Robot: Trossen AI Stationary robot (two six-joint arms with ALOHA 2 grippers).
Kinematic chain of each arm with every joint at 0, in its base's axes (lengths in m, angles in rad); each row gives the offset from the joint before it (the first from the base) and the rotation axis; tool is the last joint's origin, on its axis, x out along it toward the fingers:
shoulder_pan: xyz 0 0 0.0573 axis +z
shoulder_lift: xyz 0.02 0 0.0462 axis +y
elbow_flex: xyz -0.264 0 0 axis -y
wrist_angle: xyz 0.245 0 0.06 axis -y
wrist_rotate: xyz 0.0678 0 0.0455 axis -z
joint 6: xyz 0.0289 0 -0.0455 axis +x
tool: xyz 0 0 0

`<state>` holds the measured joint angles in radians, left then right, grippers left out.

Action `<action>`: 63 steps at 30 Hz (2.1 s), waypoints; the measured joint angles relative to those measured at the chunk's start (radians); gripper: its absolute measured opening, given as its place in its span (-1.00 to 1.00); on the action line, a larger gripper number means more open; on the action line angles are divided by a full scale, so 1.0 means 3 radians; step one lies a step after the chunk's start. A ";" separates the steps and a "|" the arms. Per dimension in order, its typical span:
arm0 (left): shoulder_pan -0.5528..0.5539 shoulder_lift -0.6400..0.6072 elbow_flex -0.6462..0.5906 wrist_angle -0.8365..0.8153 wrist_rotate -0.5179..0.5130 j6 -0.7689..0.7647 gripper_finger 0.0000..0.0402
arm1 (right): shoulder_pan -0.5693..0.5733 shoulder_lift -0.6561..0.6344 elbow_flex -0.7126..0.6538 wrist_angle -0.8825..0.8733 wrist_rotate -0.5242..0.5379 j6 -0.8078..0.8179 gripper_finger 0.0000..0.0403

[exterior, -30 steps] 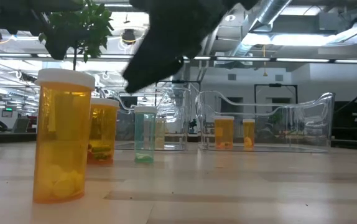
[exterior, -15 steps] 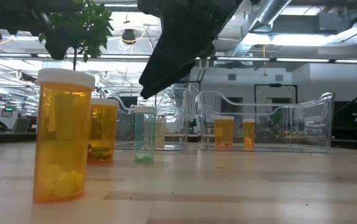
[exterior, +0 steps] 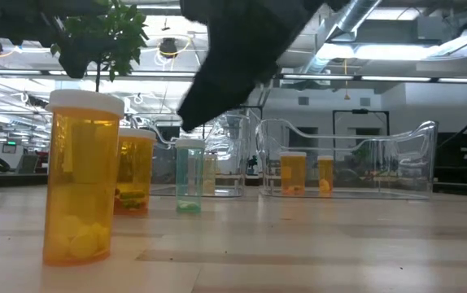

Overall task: Pick and place medicine bottles into bin by pill shape (circle, oval)
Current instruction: Put the top blue pill bottle into the left transparent bin

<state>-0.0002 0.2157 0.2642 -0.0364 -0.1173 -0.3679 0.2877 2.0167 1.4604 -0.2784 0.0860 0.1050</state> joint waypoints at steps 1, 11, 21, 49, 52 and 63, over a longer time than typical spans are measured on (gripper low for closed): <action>0.0000 0.0000 0.0000 0.0000 0.0000 0.0000 0.34 | -0.0001 0.0001 -0.0045 0.0034 0.0000 0.0000 0.52; 0.0000 0.0000 0.0000 0.0000 -0.0010 0.0023 0.34 | -0.0001 0.0005 -0.0137 0.0143 -0.0005 0.0030 0.52; 0.0000 0.0000 0.0000 0.0000 -0.0010 0.0022 0.34 | -0.0001 0.0004 -0.0270 0.0491 -0.0014 0.0001 0.52; 0.0000 0.0000 0.0000 0.0000 -0.0013 0.0019 0.34 | -0.0095 0.0003 -0.0337 0.0508 -0.0014 0.0011 0.52; -0.0001 0.0000 0.0000 0.0000 -0.0013 0.0019 0.34 | -0.0095 0.0003 -0.0337 0.0508 -0.0015 0.0048 0.52; -0.0001 0.0000 0.0000 0.0000 -0.0013 0.0018 0.34 | -0.0064 0.0003 -0.0337 0.0507 -0.0030 0.0062 0.37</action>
<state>-0.0006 0.2157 0.2642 -0.0366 -0.1211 -0.3626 0.2685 2.0174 1.3594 -0.1263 0.0771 0.1237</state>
